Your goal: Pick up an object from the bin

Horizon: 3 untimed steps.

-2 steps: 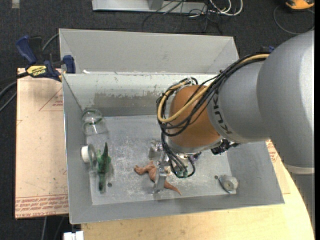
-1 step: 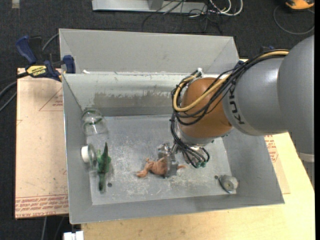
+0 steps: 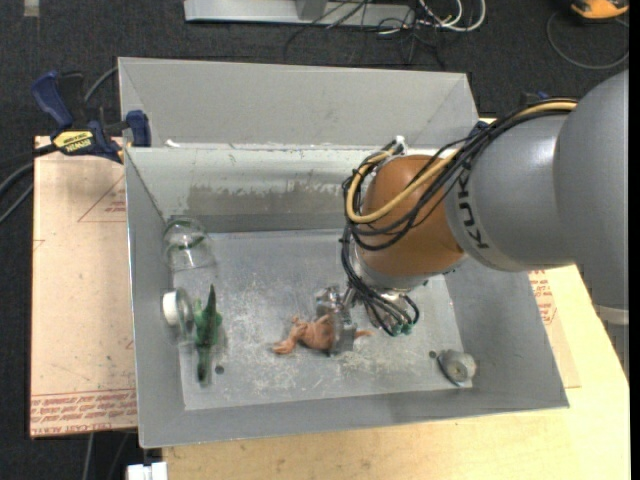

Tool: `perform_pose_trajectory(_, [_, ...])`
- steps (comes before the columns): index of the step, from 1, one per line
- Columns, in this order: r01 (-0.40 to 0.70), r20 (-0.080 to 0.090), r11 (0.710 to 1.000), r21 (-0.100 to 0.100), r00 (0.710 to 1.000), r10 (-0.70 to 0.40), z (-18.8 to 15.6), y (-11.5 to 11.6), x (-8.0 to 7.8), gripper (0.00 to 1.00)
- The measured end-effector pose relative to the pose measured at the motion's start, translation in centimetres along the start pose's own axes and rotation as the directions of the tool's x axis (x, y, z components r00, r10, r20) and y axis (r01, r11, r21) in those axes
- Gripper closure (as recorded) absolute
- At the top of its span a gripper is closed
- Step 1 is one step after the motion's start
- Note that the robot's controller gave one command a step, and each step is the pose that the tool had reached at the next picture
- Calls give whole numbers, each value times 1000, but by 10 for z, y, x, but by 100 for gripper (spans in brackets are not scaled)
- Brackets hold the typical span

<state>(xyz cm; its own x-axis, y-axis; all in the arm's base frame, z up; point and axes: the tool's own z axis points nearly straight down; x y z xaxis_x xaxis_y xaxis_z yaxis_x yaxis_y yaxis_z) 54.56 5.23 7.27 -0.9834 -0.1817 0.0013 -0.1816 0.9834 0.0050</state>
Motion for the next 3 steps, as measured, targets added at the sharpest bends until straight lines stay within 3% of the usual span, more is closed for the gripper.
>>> perform_pose_trajectory(1, [7, 9, 1000, 1, 1000, -7, -76, -9, -10, 100])
perform_pose_trajectory(2, [39, 3, 999, 0, 999, -39, -99, -12, 5, 100])
perform_pose_trajectory(3, [49, 13, 999, 1, 999, -49, -227, 17, -26, 100])
